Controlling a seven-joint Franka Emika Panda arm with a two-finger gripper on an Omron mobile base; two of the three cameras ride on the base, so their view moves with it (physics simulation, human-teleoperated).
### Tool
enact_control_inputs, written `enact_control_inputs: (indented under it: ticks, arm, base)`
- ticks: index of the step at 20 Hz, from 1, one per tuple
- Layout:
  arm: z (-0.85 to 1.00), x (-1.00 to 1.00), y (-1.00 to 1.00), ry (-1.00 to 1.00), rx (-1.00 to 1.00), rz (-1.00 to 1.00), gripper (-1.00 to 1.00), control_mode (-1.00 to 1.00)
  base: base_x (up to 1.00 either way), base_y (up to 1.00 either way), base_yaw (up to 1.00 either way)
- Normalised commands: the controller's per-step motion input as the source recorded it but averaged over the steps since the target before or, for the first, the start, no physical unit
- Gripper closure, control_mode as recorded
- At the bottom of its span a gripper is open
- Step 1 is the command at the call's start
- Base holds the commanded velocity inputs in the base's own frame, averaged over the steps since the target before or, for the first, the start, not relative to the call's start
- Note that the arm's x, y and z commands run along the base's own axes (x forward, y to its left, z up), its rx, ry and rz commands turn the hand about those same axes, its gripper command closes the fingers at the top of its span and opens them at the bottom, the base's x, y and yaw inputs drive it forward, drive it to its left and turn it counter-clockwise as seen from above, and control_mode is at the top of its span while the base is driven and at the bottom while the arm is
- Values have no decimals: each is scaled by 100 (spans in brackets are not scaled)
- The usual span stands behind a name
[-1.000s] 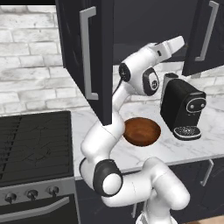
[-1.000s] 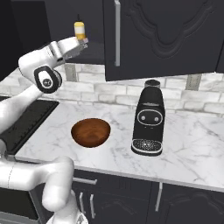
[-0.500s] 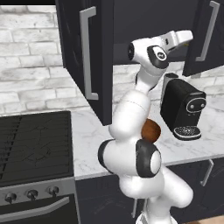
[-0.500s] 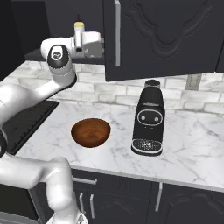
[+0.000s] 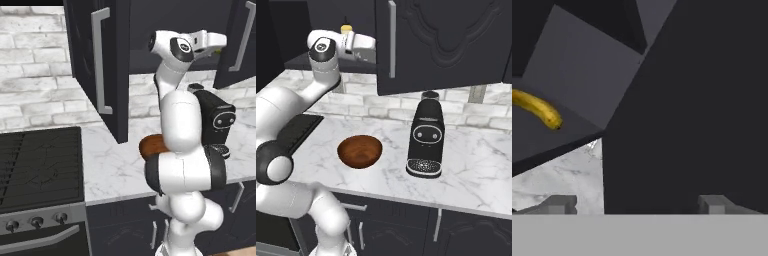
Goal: Open the cabinet. Pick the apple and banana from the cabinet and place them into the bowl. Then close the cabinet.
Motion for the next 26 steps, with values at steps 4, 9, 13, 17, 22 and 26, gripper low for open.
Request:
enact_control_inputs:
  ticks: [4, 9, 13, 17, 22, 26]
  arm:
    - [0, -100, -100, -4, 30, -22, -100, -100]
    - [-2, -100, -100, -13, 24, -18, -100, -100]
    - [-33, -88, -100, -22, 17, -9, -100, -100]
    - [-71, -71, -100, -29, 16, 1, -100, -100]
    - [-100, -70, -100, -30, 16, 10, -100, -100]
    - [-62, -21, -100, -33, 16, 19, -100, -100]
  base:
    - [0, 0, 0]
    - [0, 0, 0]
    - [0, 0, 0]
    - [0, 0, 0]
    - [0, 0, 0]
    - [0, 0, 0]
